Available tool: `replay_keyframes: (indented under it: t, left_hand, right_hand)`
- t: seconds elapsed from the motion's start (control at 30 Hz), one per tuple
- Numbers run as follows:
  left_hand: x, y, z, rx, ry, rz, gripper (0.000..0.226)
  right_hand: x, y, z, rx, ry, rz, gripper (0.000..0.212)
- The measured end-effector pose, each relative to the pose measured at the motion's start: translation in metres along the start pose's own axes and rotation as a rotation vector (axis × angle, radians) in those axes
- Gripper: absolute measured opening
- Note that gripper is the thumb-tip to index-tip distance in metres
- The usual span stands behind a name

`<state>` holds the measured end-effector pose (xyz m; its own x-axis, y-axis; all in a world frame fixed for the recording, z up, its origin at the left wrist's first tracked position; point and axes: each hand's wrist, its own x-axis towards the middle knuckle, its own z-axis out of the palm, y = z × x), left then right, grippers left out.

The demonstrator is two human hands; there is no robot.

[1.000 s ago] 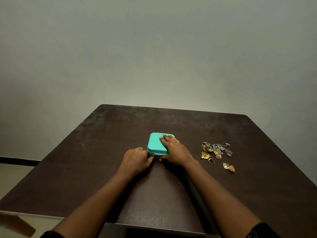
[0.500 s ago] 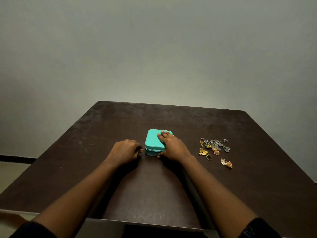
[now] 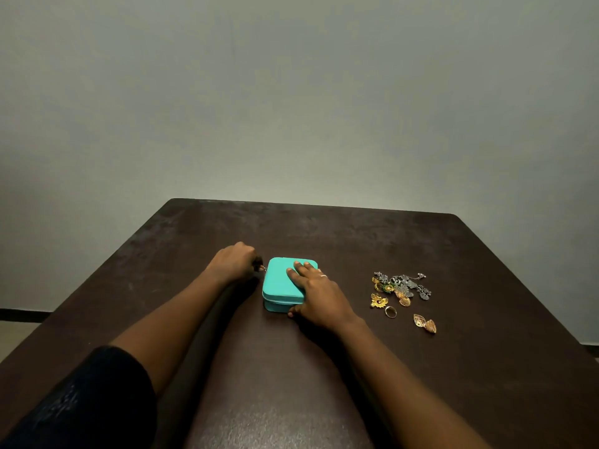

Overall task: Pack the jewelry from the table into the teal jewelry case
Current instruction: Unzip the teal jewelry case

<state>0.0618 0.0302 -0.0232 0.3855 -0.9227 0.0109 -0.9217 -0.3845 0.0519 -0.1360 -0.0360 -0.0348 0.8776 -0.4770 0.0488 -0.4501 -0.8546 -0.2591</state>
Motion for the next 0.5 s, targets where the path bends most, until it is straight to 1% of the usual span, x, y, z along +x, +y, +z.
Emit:
replay_keyframes:
  t: [0.1, 0.3, 0.37, 0.5]
  left_hand:
    - [0.016, 0.001, -0.002, -0.039, -0.014, 0.039, 0.03]
    - [0.04, 0.0, -0.002, -0.194, -0.115, 0.114, 0.029]
    - [0.043, 0.003, -0.001, -0.247, -0.113, 0.127, 0.028]
    - [0.045, 0.004, 0.011, -0.344, -0.083, 0.098, 0.025]
  right_hand:
    - [0.0, 0.002, 0.001, 0.016, 0.001, -0.007, 0.086]
    - [0.002, 0.005, 0.003, 0.036, 0.005, -0.016, 0.086]
    - [0.003, 0.006, 0.003, 0.037, 0.005, -0.017, 0.086]
    - [0.003, 0.006, 0.003, 0.045, 0.002, -0.014, 0.085]
